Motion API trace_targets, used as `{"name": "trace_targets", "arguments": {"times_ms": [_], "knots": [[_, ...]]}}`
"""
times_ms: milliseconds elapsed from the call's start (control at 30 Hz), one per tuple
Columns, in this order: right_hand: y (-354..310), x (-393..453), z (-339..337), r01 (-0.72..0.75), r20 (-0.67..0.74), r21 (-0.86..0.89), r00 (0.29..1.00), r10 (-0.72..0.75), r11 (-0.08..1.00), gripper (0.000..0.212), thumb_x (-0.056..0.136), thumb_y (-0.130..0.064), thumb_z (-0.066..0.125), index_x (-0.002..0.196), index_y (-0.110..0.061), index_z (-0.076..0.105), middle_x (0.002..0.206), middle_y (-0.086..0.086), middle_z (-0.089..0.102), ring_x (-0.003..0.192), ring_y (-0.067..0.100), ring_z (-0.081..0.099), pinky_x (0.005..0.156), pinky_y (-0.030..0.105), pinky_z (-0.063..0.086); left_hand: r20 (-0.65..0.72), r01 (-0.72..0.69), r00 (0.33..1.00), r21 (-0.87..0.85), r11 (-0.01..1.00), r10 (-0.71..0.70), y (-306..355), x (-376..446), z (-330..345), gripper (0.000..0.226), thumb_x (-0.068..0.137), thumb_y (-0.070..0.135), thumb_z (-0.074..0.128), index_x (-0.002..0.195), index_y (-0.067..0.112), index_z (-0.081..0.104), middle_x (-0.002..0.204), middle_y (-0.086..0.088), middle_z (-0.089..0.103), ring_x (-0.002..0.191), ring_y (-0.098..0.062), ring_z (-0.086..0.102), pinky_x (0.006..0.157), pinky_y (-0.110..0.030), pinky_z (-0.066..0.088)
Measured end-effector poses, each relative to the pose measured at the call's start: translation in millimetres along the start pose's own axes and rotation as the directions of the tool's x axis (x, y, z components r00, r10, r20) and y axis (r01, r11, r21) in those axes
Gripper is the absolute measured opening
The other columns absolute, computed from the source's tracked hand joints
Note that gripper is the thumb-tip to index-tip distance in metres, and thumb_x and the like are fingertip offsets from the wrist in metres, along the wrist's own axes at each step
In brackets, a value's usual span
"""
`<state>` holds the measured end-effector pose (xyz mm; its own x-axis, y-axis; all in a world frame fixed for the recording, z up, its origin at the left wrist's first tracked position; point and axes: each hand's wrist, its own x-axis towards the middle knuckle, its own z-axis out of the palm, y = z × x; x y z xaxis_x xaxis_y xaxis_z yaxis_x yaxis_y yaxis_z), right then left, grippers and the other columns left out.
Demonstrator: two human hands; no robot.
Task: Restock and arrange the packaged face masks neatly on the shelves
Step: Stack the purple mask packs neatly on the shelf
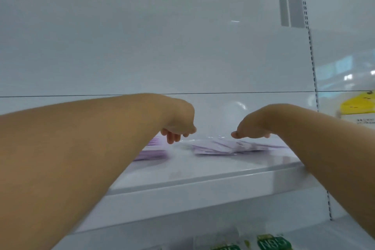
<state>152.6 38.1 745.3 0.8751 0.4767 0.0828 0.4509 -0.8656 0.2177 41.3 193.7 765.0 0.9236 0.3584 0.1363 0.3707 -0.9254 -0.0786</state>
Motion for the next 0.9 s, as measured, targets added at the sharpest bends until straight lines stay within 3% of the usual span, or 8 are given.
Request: {"name": "trace_targets", "arguments": {"times_ms": [167, 267, 433, 533, 633, 733, 833, 900], "knots": [[20, 17, 16, 0.062, 0.015, 0.262, 0.998, -0.068, 0.963, 0.041, 0.105, -0.047, 0.035, 0.12, -0.017, 0.059, 0.127, 0.009, 0.062, 0.1, 0.027, 0.066, 0.06, 0.031, 0.042, 0.17, 0.235, 0.961, -0.076, 0.969, -0.22, 39, 23, 5, 0.082, 0.102, 0.063, 0.018, 0.109, -0.004, 0.064, 0.101, -0.019, 0.074, 0.077, -0.029, 0.072, 0.087, -0.037, 0.057], [23, 30, 27, 0.167, -0.129, 0.377, 0.984, -0.127, 0.911, 0.026, 0.102, -0.033, 0.047, 0.1, -0.014, 0.065, 0.096, 0.006, 0.065, 0.073, 0.021, 0.059, 0.066, 0.031, 0.047, 0.173, 0.302, 0.947, -0.209, 0.93, -0.269, 56, 40, 14, 0.086, 0.097, 0.07, 0.023, 0.104, -0.005, 0.064, 0.096, -0.022, 0.073, 0.077, -0.032, 0.073, 0.079, -0.039, 0.059], [31, 30, 29, 0.237, -0.163, 0.697, 0.971, -0.173, 0.676, 0.029, 0.099, -0.013, 0.053, 0.124, -0.004, 0.065, 0.125, 0.012, 0.065, 0.105, 0.027, 0.065, 0.092, 0.037, 0.053, 0.093, 0.281, 0.957, -0.52, 0.807, -0.273, 60, 58, 22, 0.06, 0.1, 0.056, 0.047, 0.117, -0.001, 0.048, 0.102, -0.022, 0.062, 0.071, -0.034, 0.066, 0.076, -0.046, 0.062], [32, 35, 29, 0.183, -0.159, 0.638, 0.982, -0.105, 0.748, 0.038, 0.1, -0.009, 0.042, 0.134, -0.006, 0.059, 0.136, 0.011, 0.059, 0.116, 0.03, 0.061, 0.097, 0.037, 0.049, 0.072, 0.268, 0.955, -0.624, 0.734, -0.288, 54, 58, 29, 0.044, 0.097, 0.045, 0.06, 0.113, 0.006, 0.047, 0.106, -0.02, 0.06, 0.067, -0.032, 0.062, 0.07, -0.042, 0.062], [31, 39, 31, 0.247, -0.13, 0.553, 0.969, -0.21, 0.796, 0.032, 0.098, -0.017, 0.047, 0.123, -0.009, 0.065, 0.124, 0.01, 0.063, 0.094, 0.029, 0.064, 0.091, 0.037, 0.053, 0.017, 0.21, 0.959, -0.711, 0.671, -0.282, 59, 59, 34, 0.03, 0.095, 0.033, 0.068, 0.093, 0.01, 0.05, 0.099, -0.013, 0.057, 0.066, -0.025, 0.06, 0.078, -0.04, 0.061], [27, 40, 33, 0.319, -0.151, 0.689, 0.941, -0.303, 0.651, 0.027, 0.098, -0.014, 0.052, 0.12, -0.009, 0.067, 0.117, 0.007, 0.065, 0.1, 0.031, 0.065, 0.096, 0.036, 0.054, -0.037, 0.135, 0.961, -0.798, 0.587, -0.273, 61, 56, 34, 0.017, 0.092, 0.018, 0.072, 0.089, 0.007, 0.059, 0.092, -0.011, 0.06, 0.072, -0.022, 0.061, 0.073, -0.033, 0.061], [24, 40, 35, 0.35, -0.2, 0.839, 0.911, -0.362, 0.416, 0.026, 0.1, -0.005, 0.049, 0.108, -0.014, 0.071, 0.118, 0.009, 0.064, 0.088, 0.025, 0.061, 0.089, 0.036, 0.055, -0.046, 0.135, 0.957, -0.804, 0.58, -0.285, 55, 51, 35, 0.014, 0.092, 0.008, 0.07, 0.083, 0.008, 0.06, 0.078, -0.004, 0.059, 0.061, -0.014, 0.057, 0.041, -0.018, 0.048], [27, 42, 35, 0.324, -0.226, 0.906, 0.914, -0.337, 0.272, 0.024, 0.1, -0.005, 0.05, 0.099, -0.015, 0.071, 0.115, 0.009, 0.062, 0.085, 0.026, 0.061, 0.082, 0.036, 0.056, -0.078, 0.12, 0.948, -0.809, 0.575, -0.308, 49, 53, 34, 0.023, 0.089, 0.004, 0.072, 0.078, 0.014, 0.054, 0.082, -0.003, 0.059, 0.068, -0.015, 0.06, 0.057, -0.02, 0.058]]}}
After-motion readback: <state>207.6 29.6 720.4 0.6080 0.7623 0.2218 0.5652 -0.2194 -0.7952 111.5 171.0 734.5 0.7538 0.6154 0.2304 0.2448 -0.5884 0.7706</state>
